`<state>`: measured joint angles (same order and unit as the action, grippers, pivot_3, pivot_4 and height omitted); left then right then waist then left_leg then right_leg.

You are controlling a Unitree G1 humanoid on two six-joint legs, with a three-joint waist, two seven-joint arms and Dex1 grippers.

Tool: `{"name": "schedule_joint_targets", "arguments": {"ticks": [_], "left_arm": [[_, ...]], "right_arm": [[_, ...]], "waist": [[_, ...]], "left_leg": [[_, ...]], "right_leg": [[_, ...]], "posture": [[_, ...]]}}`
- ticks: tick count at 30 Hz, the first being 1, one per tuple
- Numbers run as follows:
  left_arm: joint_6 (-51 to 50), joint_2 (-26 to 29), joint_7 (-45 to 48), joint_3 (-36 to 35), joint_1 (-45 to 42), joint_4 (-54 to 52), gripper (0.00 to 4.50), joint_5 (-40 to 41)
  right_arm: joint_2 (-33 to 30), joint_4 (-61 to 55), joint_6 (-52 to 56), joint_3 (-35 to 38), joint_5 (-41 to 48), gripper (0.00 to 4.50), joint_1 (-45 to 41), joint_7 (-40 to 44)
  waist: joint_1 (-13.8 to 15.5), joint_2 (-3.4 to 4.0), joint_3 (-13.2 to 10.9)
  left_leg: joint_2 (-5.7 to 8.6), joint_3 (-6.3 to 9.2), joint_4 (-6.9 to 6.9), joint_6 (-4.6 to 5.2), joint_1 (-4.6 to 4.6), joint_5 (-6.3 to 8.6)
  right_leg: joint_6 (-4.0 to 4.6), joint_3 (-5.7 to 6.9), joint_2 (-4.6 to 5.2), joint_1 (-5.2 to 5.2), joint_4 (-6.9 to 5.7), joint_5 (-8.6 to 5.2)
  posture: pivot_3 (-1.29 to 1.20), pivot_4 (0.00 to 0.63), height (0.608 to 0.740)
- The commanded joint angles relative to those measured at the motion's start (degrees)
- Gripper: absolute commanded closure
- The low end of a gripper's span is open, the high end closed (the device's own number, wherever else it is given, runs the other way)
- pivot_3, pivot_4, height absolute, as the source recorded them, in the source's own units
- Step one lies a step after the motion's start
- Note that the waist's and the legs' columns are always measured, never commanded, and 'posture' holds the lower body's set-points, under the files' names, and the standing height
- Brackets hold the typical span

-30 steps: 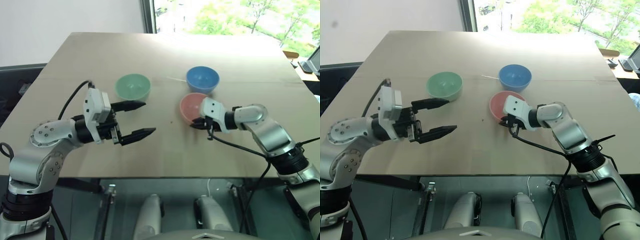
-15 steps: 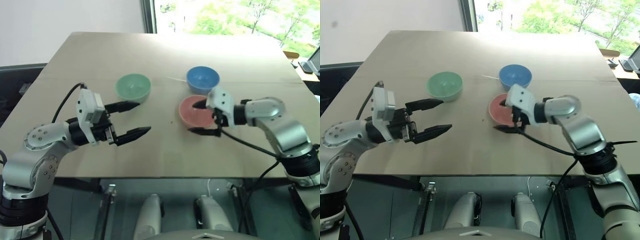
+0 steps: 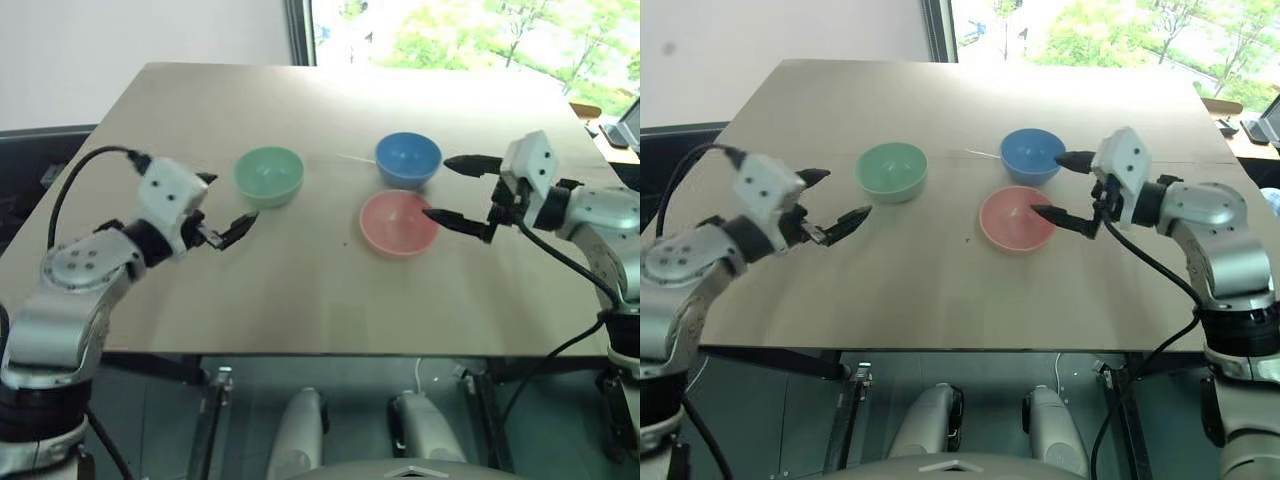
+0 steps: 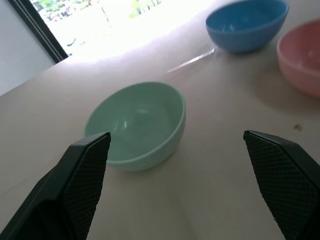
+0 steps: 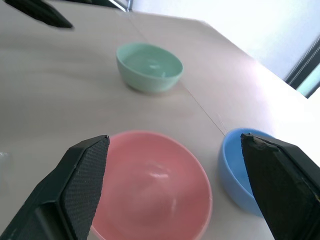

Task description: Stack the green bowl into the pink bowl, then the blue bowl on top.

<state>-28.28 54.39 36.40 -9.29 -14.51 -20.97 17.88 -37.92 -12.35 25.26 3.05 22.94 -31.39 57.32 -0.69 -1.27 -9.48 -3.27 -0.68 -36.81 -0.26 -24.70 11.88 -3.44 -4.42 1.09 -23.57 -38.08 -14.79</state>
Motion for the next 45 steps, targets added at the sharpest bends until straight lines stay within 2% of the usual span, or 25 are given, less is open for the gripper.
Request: {"name": "schedule_joint_targets", "arguments": {"ticks": [1, 10, 15, 21, 30, 45], "left_arm": [[3.18, 2.55, 5.36, 6.93, -5.89, 2.92, 0.0, -5.2], [9.51, -0.05, 14.34, 24.04, -23.92, 22.23, 0.0, -19.82], [13.67, -3.71, 15.37, 26.92, -30.19, 30.8, 0.0, -24.85], [17.98, -6.24, 15.15, 29.11, -33.67, 37.14, 0.0, -30.63], [19.5, -10.24, 16.72, 30.01, -35.04, 39.1, 0.0, -35.01], [11.74, -9.98, 18.72, 28.82, -32.83, 33.38, 0.0, -38.87]], "right_arm": [[0.61, -4.25, 0.99, 1.76, 4.0, 0.1, -0.39, -0.63], [0.88, -8.55, 5.03, 2.87, 9.18, 0.1, 0.86, -3.51], [-0.4, -10.98, 6.59, 5.49, 11.27, 0.1, 4.07, -5.65], [-1.54, -13.31, 6.43, 8.36, 12.15, 0.1, 8.68, -7.63], [-2.19, -13.95, 5.66, 8.53, 12.02, 0.1, 11.01, -8.63], [-2.68, -14.79, 5.75, 7.49, 12.83, 0.1, 10.95, -8.07]], "waist": [[0.01, 0.01, -0.01], [-0.06, 0.01, -0.01], [0.09, 0.0, -0.02], [0.02, 0.0, -0.02], [-0.05, -0.01, -0.02], [-0.08, -0.01, -0.02]], "left_leg": [[0.0, -0.01, 0.0, 0.0, 0.01, 0.0], [0.0, 0.01, 0.0, 0.0, -0.02, 0.0], [0.0, 0.03, 0.0, 0.0, -0.07, 0.0], [0.0, 0.04, -0.01, 0.0, -0.07, 0.0], [0.0, 0.05, -0.05, 0.0, -0.07, 0.0], [0.0, 0.07, -0.15, 0.0, -0.07, 0.0]], "right_leg": [[0.0, 0.0, 0.01, 0.0, 0.0, 0.0], [0.0, 0.01, -0.05, -0.02, -0.03, 0.0], [0.0, 0.02, -0.05, -0.04, -0.02, 0.0], [0.0, 0.02, -0.05, -0.03, -0.04, 0.0], [-0.01, 0.01, -0.05, -0.03, -0.07, 0.0], [-0.01, 0.02, -0.05, -0.02, -0.15, 0.0]], "posture": [[0.0, 0.15, 0.74], [0.0, 0.15, 0.74], [0.0, 0.15, 0.74], [0.0, 0.15, 0.74], [0.0, 0.15, 0.74], [0.0, 0.15, 0.74]]}}
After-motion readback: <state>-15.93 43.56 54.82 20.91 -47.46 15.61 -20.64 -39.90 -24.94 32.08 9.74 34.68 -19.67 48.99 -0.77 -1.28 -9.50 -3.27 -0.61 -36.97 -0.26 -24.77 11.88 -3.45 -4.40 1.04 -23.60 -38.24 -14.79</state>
